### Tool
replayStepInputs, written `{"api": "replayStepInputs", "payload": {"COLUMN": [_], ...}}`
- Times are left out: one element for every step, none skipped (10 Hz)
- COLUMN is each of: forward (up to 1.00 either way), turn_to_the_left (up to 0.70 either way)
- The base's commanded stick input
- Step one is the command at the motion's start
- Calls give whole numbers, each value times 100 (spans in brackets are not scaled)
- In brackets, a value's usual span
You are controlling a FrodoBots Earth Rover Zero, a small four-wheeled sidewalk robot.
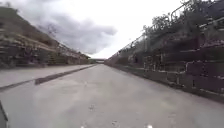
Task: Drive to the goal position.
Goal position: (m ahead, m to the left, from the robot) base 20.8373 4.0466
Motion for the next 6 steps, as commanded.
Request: {"api": "replayStepInputs", "payload": {"forward": [70,70,70,70,70,70], "turn_to_the_left": [0,0,0,0,0,0]}}
